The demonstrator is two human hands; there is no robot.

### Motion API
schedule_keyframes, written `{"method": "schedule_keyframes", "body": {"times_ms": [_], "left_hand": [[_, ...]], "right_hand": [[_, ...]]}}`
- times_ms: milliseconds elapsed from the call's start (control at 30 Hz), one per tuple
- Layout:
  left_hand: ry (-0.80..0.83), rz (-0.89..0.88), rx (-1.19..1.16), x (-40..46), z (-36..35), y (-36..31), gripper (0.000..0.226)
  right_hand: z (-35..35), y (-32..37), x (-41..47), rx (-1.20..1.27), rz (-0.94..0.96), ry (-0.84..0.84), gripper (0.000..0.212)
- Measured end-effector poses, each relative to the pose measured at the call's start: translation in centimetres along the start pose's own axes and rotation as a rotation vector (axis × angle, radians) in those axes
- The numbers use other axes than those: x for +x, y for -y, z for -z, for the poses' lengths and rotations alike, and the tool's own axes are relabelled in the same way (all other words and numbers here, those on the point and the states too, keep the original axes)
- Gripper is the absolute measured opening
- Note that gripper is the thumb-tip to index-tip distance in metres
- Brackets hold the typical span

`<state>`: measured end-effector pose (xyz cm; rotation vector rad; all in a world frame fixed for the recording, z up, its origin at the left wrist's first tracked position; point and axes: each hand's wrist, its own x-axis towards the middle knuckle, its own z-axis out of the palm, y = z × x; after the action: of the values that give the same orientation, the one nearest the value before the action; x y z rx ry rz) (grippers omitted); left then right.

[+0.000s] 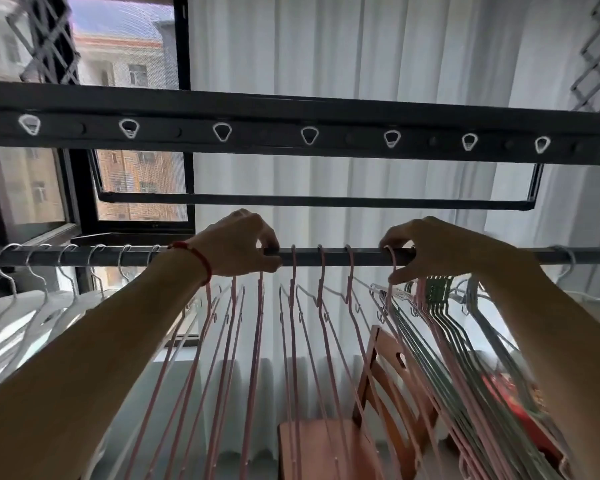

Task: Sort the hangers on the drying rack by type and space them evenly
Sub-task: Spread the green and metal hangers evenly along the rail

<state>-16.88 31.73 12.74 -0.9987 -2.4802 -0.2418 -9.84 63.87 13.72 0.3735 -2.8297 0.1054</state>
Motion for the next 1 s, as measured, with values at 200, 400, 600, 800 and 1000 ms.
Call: {"method": "schedule_keyframes", "body": {"times_ms": [200, 400, 600, 800, 1000], "left_hand": [[0.001, 0.002, -0.009, -0.2, 0.1, -0.2, 0.026], [0.009, 0.013, -0.005, -0.5, 0.4, -0.3, 0.026], [0.023, 0.037, -0.012, -0.9, 0.7, -0.1, 0.026], [0.042, 0.053, -0.019, -1.1, 0.9, 0.1, 0.027], [0.046, 0.064, -0.020, -1.1, 0.8, 0.1, 0.025]], "right_hand": [[-0.2, 2.1, 1.1, -0.040, 0.068, -0.002, 0.042], [0.0, 2.8, 1.7, -0.068, 0.071, 0.020, 0.037], [-0.2, 2.8, 2.0, -0.057, 0.066, 0.011, 0.039], [-0.3, 2.3, 2.0, -0.037, 0.059, 0.010, 0.048], [0.0, 1.4, 1.1, 0.009, 0.060, 0.019, 0.088]]}}
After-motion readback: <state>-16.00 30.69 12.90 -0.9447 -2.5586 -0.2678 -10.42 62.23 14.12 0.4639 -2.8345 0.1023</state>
